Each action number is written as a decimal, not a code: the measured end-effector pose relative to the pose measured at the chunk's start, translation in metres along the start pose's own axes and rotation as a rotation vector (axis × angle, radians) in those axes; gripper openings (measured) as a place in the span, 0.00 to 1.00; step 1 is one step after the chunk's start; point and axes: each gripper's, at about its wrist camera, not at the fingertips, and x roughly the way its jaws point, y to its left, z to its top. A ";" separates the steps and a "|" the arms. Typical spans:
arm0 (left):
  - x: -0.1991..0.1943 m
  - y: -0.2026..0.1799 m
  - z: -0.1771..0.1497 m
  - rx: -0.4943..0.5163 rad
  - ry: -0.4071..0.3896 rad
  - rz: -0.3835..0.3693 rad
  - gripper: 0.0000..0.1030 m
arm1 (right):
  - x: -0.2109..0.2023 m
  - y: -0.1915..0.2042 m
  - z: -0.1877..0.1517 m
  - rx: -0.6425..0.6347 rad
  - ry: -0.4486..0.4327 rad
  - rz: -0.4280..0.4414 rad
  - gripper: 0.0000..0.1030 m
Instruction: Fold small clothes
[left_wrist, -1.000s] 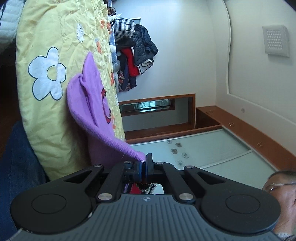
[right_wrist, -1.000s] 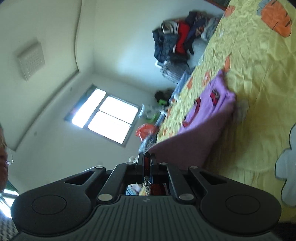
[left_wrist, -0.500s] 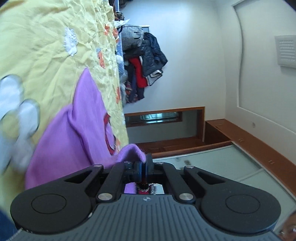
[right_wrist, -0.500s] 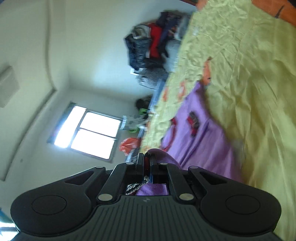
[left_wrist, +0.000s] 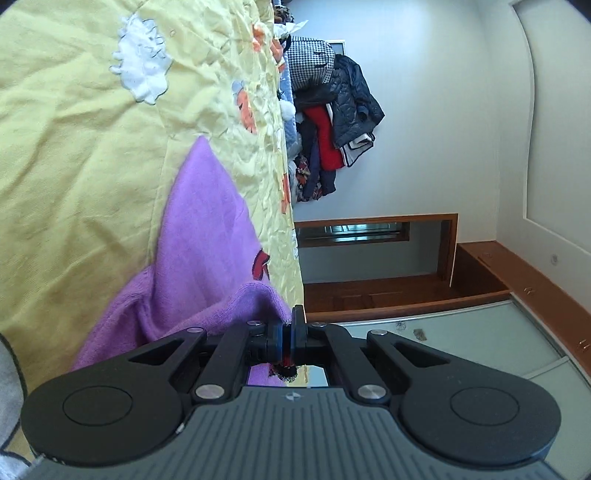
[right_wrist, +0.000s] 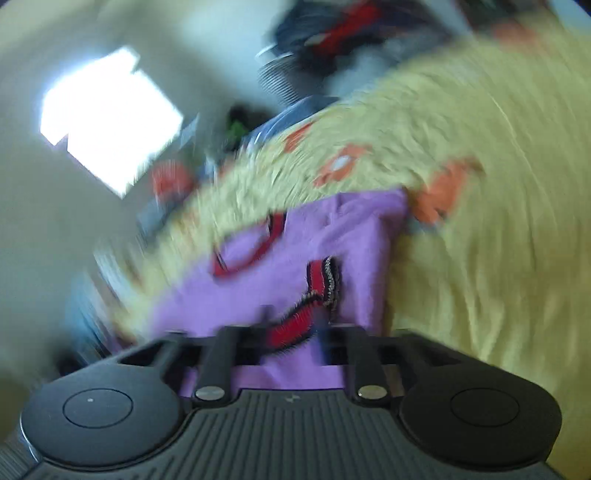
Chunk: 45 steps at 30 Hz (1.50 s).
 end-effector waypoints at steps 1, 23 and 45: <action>-0.002 0.002 -0.001 -0.004 -0.005 0.004 0.02 | 0.003 0.007 0.000 -0.070 0.000 0.013 0.81; -0.057 -0.021 -0.034 0.051 -0.080 -0.065 0.02 | -0.028 0.089 -0.013 -0.540 -0.077 -0.189 0.04; 0.063 0.011 0.069 0.055 -0.041 0.172 0.03 | 0.115 -0.009 0.060 -0.356 0.071 -0.278 0.06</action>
